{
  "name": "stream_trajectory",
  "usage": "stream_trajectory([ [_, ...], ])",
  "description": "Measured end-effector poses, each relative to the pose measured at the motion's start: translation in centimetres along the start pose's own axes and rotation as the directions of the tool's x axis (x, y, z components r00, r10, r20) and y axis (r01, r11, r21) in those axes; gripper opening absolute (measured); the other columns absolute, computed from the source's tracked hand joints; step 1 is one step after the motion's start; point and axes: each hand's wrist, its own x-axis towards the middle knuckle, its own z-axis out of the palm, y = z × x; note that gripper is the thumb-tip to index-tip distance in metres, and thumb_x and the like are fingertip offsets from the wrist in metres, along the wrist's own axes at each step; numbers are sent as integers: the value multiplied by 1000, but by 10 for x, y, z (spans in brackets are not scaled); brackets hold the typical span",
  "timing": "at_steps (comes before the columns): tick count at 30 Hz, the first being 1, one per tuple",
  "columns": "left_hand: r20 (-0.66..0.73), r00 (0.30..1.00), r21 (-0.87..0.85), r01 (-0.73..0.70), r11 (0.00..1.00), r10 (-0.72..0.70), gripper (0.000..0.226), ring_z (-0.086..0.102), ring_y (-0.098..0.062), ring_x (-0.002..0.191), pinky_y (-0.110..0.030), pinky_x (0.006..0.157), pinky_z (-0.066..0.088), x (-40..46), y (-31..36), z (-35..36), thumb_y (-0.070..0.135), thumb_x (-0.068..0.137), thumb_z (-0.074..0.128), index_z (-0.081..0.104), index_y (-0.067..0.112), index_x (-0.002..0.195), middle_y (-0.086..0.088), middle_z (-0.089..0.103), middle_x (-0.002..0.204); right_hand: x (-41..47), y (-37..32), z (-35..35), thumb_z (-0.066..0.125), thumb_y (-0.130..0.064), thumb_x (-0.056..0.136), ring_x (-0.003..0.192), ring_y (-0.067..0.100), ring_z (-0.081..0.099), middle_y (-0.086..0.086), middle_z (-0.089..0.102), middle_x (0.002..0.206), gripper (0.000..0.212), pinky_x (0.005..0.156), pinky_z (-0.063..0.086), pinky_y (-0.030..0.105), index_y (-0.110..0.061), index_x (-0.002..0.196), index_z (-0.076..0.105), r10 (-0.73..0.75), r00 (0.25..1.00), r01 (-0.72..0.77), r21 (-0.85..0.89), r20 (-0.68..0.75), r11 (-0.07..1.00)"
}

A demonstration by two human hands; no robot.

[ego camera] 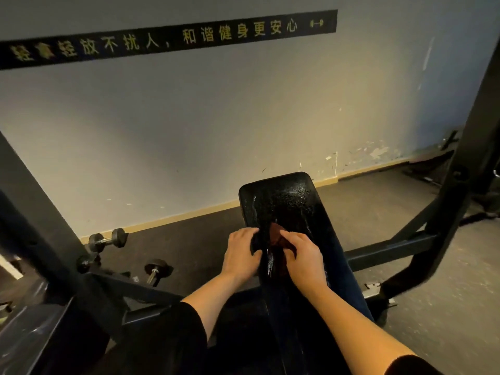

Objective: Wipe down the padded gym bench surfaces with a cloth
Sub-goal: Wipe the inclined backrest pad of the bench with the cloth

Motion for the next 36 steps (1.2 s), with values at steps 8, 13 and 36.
stream_trajectory([
  [8, 50, 997, 155, -74, 985, 67, 68, 13, -15, 141, -28, 114, 17, 70, -57, 30, 14, 88, 62, 27, 15, 147, 0, 28, 151, 82, 30, 64, 51, -9, 95, 120, 17, 52, -3, 50, 137, 42, 101, 41, 26, -19, 136, 52, -54, 998, 55, -145, 12, 988],
  [13, 71, 989, 284, -148, 947, 133, 89, 8, -17, 143, -32, 116, 18, 116, -86, 36, 23, 84, 69, 12, 13, 152, -1, 15, 157, 139, 25, 100, 48, -9, 95, 130, 24, 41, 4, 36, 150, 49, 104, 41, 35, -17, 142, 41, -195, 979, 168, -303, -62, 938],
  [36, 23, 982, 399, -179, 899, 185, 100, -1, -22, 146, -41, 120, 0, 174, -137, 78, 45, 85, 63, -2, 6, 151, -9, 0, 159, 224, 65, 145, 48, -21, 90, 148, 18, 4, 1, 4, 161, 74, 118, 13, 38, -26, 152, 8, -410, 855, 517, -576, 316, 633],
])
